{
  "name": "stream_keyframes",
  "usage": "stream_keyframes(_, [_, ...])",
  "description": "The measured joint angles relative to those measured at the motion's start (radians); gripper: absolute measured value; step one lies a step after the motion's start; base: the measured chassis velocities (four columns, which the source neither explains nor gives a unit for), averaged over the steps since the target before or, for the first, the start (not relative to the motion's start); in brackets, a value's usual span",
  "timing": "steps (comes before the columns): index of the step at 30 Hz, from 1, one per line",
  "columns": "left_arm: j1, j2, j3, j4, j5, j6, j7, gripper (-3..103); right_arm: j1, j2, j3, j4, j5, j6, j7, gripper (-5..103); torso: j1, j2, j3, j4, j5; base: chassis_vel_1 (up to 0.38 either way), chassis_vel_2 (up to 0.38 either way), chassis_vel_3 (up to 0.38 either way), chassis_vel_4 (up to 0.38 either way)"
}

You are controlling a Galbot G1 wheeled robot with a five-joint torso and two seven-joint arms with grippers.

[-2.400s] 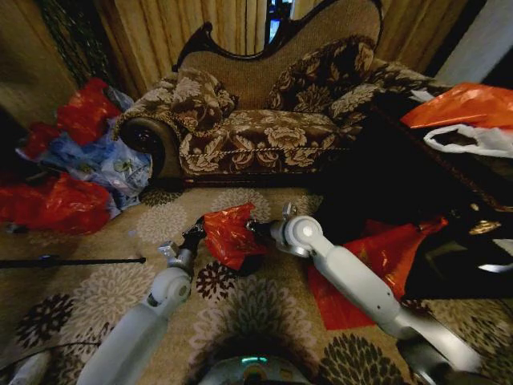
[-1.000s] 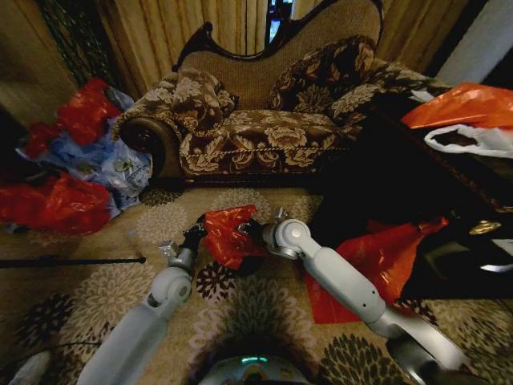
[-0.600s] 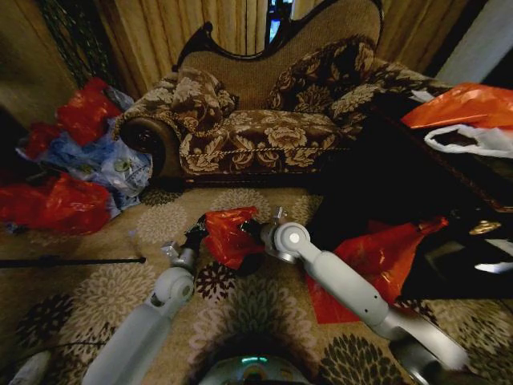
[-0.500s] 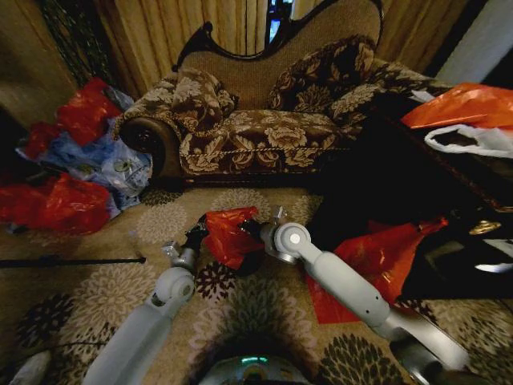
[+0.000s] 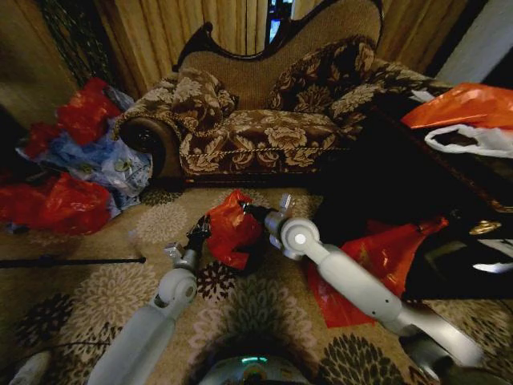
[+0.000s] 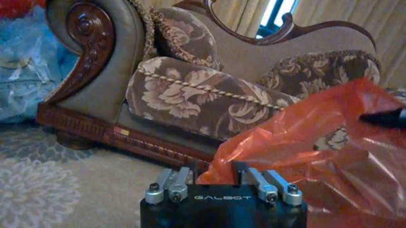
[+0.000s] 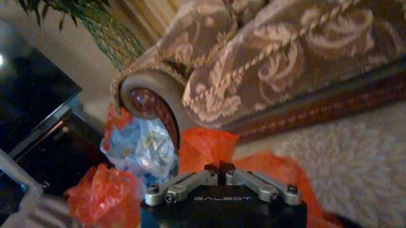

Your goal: Place a garbage bag over the trash bin.

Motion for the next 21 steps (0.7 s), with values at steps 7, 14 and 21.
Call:
stream_keyframes(7, [0.019, 0.015, -0.004, -0.015, -0.003, 0.001, -0.001, 61, 0.047, -0.014, 0.013, -0.016, -0.099, 0.011, -0.080, 0, 0.000, 0.000, 0.000, 0.0001, -0.0001, 0.000, 0.000, 0.000, 0.000])
stream_keyframes(14, [0.031, 0.027, -0.006, -0.025, -0.005, 0.002, -0.003, 89, 0.093, -0.006, 0.022, -0.099, -0.207, 0.045, -0.148, 0, 0.000, 0.000, 0.000, 0.0001, -0.0002, 0.000, 0.000, 0.000, 0.000])
stream_keyframes(21, [0.048, 0.034, -0.011, -0.034, -0.006, 0.003, -0.006, 100, 0.067, -0.016, 0.016, -0.055, -0.271, 0.070, -0.178, 0, 0.000, 0.000, 0.000, 0.0000, -0.0001, 0.000, 0.000, 0.000, 0.000])
